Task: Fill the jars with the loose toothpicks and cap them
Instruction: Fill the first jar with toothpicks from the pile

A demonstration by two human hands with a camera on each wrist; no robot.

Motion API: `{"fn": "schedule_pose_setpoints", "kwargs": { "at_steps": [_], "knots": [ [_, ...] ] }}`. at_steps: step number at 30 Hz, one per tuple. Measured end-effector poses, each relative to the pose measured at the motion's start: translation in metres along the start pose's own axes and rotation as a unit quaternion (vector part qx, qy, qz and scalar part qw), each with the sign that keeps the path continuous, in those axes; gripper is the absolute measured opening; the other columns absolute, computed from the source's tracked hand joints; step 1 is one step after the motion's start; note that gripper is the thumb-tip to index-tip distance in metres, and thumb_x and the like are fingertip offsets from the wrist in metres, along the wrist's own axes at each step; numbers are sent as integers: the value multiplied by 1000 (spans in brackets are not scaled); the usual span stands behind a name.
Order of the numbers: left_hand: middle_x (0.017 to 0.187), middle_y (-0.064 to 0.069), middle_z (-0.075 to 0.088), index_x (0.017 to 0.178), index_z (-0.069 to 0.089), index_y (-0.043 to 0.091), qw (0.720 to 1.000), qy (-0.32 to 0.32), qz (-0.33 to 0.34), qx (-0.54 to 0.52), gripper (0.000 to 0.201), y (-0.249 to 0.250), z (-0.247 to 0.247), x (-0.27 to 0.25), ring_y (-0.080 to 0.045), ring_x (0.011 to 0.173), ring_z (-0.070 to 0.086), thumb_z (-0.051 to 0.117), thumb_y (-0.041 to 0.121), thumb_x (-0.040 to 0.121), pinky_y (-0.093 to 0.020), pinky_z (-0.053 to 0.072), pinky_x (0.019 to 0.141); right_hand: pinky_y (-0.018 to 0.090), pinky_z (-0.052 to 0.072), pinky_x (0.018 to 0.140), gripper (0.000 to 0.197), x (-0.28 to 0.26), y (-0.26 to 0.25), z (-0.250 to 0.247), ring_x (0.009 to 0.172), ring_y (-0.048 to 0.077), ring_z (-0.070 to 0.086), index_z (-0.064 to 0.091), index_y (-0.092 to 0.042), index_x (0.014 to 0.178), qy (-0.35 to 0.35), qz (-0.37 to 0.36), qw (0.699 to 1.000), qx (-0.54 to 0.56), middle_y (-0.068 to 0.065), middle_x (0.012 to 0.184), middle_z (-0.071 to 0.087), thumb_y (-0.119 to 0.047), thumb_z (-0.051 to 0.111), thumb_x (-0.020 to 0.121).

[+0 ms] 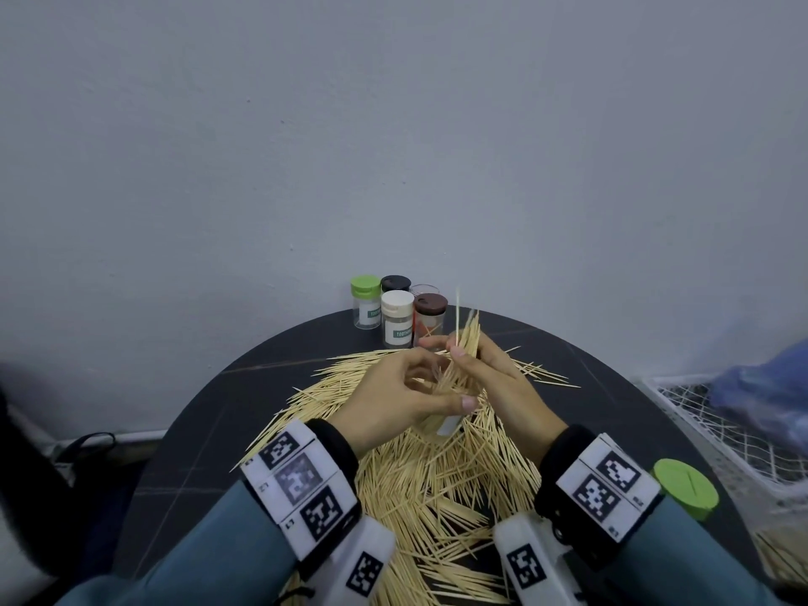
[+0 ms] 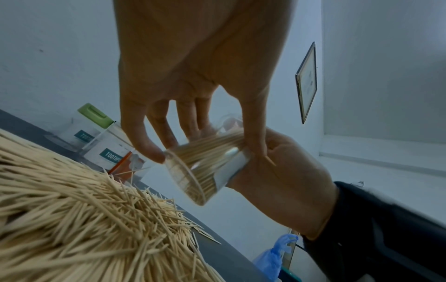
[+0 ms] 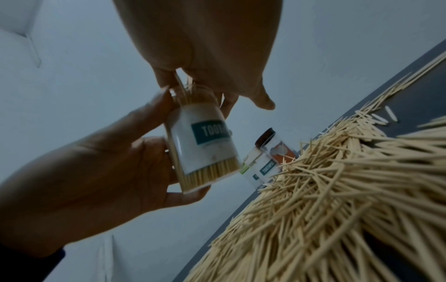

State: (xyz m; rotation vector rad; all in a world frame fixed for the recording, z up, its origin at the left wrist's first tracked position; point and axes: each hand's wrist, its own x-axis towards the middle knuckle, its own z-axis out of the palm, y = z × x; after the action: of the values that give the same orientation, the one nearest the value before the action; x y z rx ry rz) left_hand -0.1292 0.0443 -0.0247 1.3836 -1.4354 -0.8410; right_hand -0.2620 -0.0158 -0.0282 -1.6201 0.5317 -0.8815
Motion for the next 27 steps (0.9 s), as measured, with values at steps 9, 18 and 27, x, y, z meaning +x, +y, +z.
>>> {"fn": "schedule_pose_setpoints", "kwargs": {
  "at_steps": [9,18,27],
  "knots": [
    [133,23,48,114,64,13,999,1,10,31,53,0,0,0,1,88,58,83,28,67,-4,45,69,37,41,102,15,2,1,-3,110,17,58,52,-13,87,-9,8,1000,2,-2,109,67,-4,42,93],
    [118,9,60,114,61,20,999,8,-23,29,54,-1,1,-1,-5,97,58,83,29,66,-16,46,80,41,33,109,32,2,5,-4,116,11,55,54,-19,75,24,10,1000,-8,-2,114,67,-25,34,100],
    [106,4,68,115,62,19,998,13,-56,-30,51,-3,-3,1,-10,103,62,81,28,68,-17,50,81,2,35,86,36,0,-5,-4,100,-15,54,58,-4,93,-27,34,998,-49,-11,114,62,-29,32,99]
  ]
}}
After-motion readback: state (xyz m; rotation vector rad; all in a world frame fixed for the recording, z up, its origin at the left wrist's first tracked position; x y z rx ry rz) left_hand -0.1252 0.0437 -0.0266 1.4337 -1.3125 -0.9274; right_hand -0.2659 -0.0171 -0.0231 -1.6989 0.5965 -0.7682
